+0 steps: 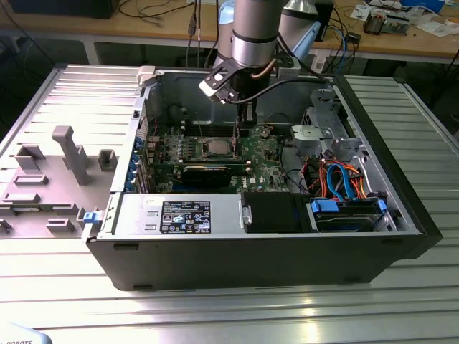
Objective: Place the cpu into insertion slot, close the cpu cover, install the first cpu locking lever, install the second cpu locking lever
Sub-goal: 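Close the cpu cover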
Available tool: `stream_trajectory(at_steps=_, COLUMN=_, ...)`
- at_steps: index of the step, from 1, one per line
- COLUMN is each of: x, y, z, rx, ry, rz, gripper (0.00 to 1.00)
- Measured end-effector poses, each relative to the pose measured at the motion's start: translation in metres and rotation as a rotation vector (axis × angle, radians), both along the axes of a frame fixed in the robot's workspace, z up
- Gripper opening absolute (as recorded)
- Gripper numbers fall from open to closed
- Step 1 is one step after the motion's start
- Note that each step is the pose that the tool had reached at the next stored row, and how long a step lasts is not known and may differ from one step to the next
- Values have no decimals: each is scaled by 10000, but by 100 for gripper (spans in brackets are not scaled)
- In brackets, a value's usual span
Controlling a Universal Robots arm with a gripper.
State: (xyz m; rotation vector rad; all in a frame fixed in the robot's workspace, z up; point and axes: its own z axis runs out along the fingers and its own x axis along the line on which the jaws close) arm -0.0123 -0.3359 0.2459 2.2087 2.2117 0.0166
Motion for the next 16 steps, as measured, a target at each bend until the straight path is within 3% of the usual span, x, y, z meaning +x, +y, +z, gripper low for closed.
stream_trajectory(at_steps=16, x=-41, y=0, z=-1, rx=0, ry=0, rz=1, gripper=11)
